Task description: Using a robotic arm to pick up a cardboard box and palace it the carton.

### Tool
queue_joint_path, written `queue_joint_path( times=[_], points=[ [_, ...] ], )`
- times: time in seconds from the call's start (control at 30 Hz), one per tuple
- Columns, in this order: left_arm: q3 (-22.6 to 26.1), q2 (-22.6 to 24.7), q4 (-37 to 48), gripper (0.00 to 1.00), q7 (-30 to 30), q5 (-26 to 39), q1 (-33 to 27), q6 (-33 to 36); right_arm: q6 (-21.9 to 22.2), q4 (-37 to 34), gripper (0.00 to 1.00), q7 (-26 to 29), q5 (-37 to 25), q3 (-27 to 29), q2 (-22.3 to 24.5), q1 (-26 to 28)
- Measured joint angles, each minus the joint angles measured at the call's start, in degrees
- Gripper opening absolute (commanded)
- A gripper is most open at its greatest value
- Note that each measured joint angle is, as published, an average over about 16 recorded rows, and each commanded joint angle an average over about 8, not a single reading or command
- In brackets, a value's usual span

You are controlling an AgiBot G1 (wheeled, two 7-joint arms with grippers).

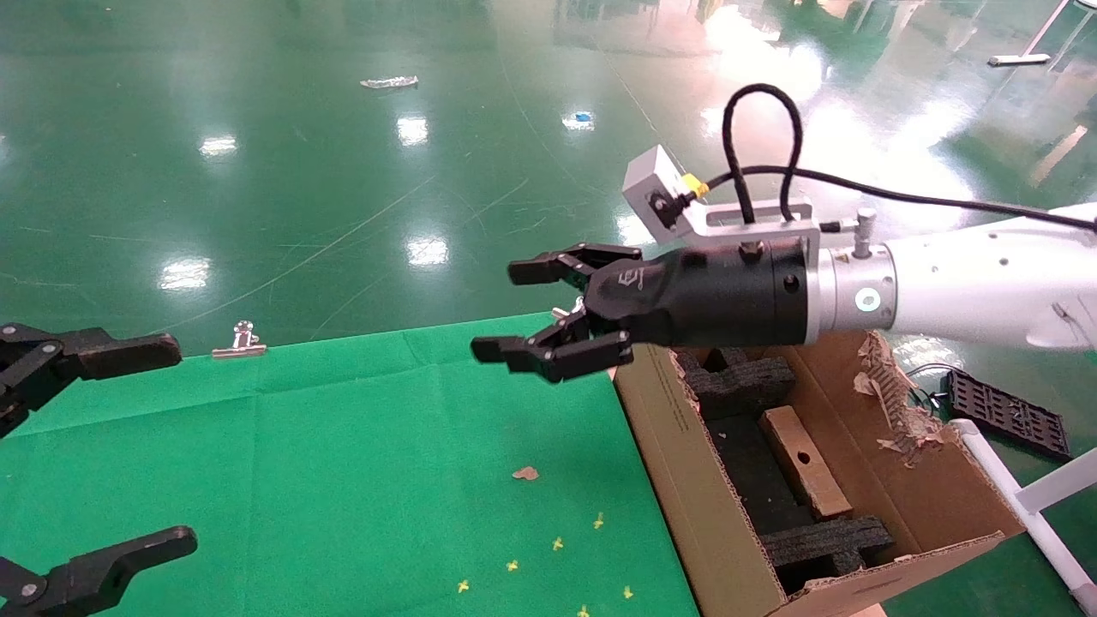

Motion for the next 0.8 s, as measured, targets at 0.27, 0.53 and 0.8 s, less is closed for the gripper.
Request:
queue_joint_path(
  times=[0.27,0.53,0.8],
  points=[
    [0.0,0.0,0.0,1.00,0.0,0.0,0.0,0.0,-2.3,8.7,1.00,-3.1,3.3,9.9,1.4,-8.8],
    [0.0,0.0,0.0,1.00,0.0,0.0,0.0,0.0,-4.5,17.1,1.00,-6.0,6.5,19.4,2.8,-17.2],
    [0.1,0.0,0.0,1.00,0.0,0.0,0.0,0.0,-6.0,22.4,1.00,-7.8,8.7,25.5,3.7,-22.7]
  ],
)
